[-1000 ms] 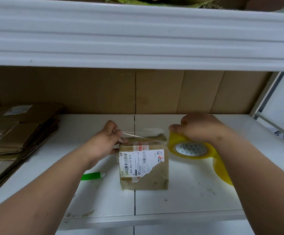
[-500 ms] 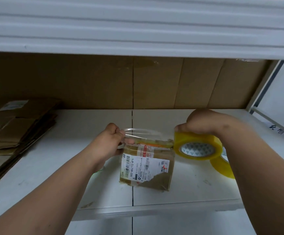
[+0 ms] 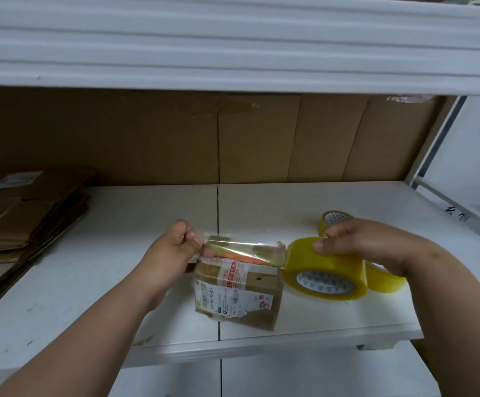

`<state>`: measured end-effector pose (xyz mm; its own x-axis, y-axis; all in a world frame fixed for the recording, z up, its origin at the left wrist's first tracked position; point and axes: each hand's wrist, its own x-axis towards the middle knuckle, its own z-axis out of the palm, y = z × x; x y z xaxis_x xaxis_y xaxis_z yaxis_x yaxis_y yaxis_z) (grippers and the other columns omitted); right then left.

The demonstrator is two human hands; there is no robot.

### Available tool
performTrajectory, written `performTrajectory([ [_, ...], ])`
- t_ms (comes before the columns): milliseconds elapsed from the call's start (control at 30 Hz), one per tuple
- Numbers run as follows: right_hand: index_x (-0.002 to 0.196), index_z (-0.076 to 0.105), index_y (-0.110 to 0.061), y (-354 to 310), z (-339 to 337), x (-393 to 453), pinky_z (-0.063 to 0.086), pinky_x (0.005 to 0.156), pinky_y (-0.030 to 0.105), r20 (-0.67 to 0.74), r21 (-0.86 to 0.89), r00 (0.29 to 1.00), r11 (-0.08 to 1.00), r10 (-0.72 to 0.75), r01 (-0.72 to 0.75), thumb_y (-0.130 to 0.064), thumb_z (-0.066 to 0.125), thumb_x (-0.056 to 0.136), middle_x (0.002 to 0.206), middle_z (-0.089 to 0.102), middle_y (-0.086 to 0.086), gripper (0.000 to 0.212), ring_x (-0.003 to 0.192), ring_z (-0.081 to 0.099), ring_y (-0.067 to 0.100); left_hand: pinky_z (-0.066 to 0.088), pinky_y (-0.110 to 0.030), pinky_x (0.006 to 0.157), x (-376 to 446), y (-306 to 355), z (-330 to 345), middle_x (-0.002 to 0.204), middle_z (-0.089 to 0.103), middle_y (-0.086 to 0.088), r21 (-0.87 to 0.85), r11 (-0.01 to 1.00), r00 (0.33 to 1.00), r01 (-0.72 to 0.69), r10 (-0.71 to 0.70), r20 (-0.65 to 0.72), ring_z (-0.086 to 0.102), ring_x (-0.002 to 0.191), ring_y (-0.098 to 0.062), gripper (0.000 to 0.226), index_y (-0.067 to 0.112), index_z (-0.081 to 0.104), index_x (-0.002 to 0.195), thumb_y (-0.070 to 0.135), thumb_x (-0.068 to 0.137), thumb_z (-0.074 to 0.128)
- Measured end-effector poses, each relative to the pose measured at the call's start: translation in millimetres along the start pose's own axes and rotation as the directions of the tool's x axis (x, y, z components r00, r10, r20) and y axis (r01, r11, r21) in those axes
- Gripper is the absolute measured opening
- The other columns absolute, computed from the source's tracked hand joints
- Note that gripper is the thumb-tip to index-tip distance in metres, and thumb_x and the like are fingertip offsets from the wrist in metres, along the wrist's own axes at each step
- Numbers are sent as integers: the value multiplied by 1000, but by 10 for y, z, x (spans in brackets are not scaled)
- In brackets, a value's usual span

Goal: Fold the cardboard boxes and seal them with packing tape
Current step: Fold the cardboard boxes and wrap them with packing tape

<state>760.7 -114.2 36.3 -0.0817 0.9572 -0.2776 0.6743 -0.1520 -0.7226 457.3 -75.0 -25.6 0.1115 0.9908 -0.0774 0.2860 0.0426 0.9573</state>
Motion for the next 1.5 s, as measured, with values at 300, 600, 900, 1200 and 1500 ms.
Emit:
performTrajectory([
  [300,62,67,-19,17,222,-62,41,67,30,-65,18,996,998,61,-60,-39,76,82,66,62,-1,30,69,58,16,53,-26,53,55,-74,-49,79,74,-15,-234,967,994,97,-104,-16,74,76,-23,17,11,52,82,5,97,56],
  [600,89,75,-16,-56,263,-57,49,76,32,-122,-89,986,988,117,-128,-49,70,85,94,71,4,33,91,65,20,53,-26,48,202,-121,-53,67,72,-11,-254,953,984,165,-177,-25,72,62,-19,16,12,55,81,3,93,62],
  [900,92,75,-19,-93,265,-45,49,71,27,-128,-160,985,977,119,-138,-52,68,85,95,70,0,34,89,64,16,56,-30,53,331,-133,-26,64,67,-10,-147,956,963,254,-265,-59,68,57,-20,11,7,58,85,1,92,63],
  [1200,88,73,-19,-18,301,-29,46,69,28,-120,-103,985,985,123,-135,-50,69,86,91,69,0,31,88,64,18,51,-24,59,275,-227,16,87,70,-7,-354,729,810,586,-531,248,64,73,-19,13,11,66,99,21,96,59],
  [1500,87,75,-13,136,323,32,53,95,46,-98,84,987,989,129,-121,-41,77,81,94,74,7,28,95,68,27,49,-40,94,214,-272,85,91,73,-13,-498,604,779,622,-541,316,68,85,-29,18,8,68,89,20,96,57],
])
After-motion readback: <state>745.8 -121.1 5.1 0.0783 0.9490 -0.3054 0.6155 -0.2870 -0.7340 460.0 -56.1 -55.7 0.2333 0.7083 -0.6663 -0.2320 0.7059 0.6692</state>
